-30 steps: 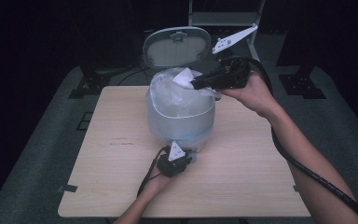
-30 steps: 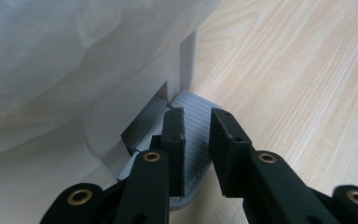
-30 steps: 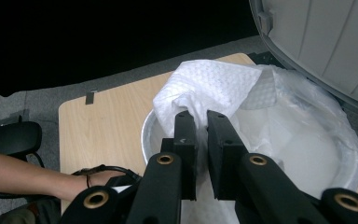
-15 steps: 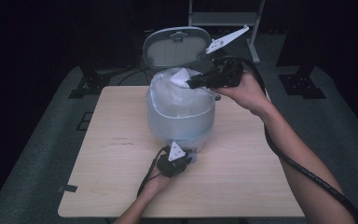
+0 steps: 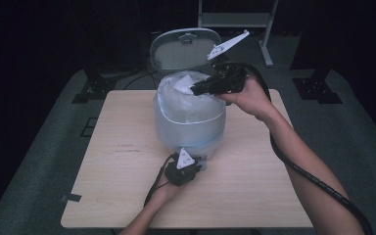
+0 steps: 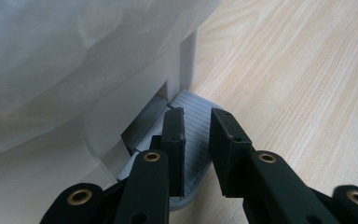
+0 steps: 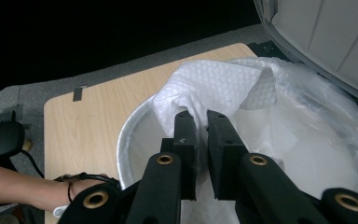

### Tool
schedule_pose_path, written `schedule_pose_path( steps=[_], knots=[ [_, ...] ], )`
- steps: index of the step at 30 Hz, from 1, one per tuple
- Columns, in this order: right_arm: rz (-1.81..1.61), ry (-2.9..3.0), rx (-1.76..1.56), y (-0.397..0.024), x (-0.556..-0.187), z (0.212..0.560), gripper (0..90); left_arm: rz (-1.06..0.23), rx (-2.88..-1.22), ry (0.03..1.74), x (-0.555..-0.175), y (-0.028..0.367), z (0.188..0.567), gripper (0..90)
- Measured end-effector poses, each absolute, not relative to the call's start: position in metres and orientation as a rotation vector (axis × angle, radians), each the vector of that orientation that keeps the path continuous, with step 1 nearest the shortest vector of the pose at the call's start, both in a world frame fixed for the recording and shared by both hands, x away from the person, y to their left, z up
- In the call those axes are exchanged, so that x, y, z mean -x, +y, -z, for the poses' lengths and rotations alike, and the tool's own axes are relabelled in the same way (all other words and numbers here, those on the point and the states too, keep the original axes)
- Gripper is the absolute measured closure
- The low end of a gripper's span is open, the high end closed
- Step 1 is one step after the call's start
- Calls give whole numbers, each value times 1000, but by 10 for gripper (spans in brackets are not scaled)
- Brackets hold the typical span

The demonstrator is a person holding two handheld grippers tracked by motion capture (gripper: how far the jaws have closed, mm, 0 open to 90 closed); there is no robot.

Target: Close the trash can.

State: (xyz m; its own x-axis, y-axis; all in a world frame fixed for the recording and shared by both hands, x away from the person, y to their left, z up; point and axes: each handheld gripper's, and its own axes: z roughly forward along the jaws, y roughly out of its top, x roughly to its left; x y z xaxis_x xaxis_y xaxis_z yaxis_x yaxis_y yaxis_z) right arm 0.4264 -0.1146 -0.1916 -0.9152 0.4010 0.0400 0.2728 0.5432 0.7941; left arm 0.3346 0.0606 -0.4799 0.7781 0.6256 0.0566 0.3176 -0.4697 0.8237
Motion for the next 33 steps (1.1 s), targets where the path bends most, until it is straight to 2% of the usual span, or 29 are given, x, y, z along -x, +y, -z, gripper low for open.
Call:
schedule_pose_path(
  steps=[4, 13, 33],
  knots=[
    [-1303, 2630, -586, -111, -429, 195, 804, -446, -2090, 701, -335, 61, 480, 757],
    [-1274, 2621, -616, -107, -435, 203, 704, -449, -2093, 696, -334, 61, 480, 757],
    [-1344, 2594, -642, -137, -424, 204, 667, -447, -2095, 694, -334, 60, 480, 753]
  ],
)
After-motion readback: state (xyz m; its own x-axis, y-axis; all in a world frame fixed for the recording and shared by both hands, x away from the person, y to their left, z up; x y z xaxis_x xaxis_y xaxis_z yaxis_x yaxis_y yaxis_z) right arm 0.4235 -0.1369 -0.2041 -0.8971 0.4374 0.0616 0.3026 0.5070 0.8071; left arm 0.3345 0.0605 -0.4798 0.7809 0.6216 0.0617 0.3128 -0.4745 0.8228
